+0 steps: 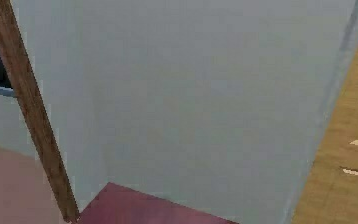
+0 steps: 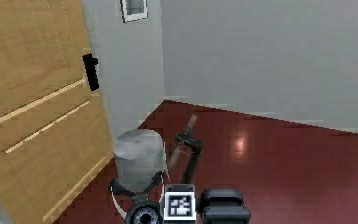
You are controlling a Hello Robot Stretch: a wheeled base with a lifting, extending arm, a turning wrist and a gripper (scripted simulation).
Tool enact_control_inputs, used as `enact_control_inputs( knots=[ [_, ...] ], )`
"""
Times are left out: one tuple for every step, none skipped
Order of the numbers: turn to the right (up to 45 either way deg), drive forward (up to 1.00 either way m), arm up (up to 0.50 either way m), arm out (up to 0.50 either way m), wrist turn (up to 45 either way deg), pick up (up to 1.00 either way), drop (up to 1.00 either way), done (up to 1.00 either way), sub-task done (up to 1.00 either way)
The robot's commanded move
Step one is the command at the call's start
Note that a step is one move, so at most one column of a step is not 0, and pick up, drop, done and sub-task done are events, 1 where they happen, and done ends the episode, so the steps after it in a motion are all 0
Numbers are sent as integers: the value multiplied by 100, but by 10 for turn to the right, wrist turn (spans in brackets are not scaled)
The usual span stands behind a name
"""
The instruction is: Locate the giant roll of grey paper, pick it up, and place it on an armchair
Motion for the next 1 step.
enact_control_inputs(
  knots=[
    [-450,0,0,0,0,0,0,0,0]
  ],
)
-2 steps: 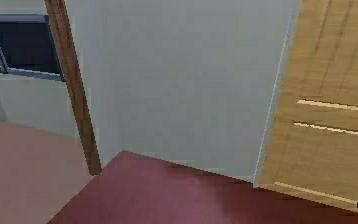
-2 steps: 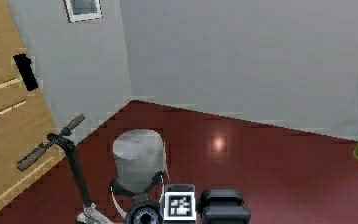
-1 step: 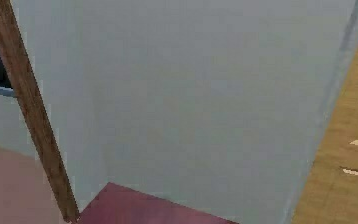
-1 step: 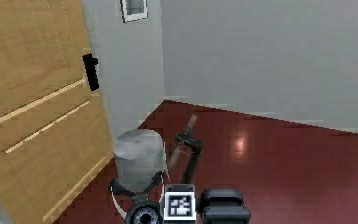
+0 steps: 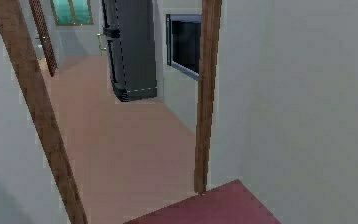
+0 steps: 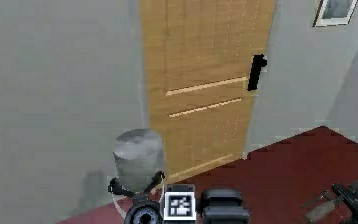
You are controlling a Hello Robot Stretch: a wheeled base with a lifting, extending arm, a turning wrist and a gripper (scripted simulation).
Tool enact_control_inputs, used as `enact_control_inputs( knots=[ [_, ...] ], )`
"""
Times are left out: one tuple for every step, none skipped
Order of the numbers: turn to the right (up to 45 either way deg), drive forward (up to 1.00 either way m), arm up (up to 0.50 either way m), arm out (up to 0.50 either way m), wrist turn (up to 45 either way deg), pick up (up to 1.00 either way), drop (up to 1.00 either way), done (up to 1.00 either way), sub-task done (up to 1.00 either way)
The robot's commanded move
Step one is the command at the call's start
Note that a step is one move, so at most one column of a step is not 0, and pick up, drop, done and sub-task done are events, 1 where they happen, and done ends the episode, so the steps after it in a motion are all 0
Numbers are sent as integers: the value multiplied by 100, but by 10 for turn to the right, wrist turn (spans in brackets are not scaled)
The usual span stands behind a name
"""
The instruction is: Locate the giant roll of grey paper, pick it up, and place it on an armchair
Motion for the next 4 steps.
enact_control_inputs(
  knots=[
    [-60,0,0,0,0,0,0,0,0],
    [0,100,0,0,0,0,0,0,0],
    [-120,0,0,0,0,0,0,0,0],
    [0,5,0,0,0,0,0,0,0]
  ],
)
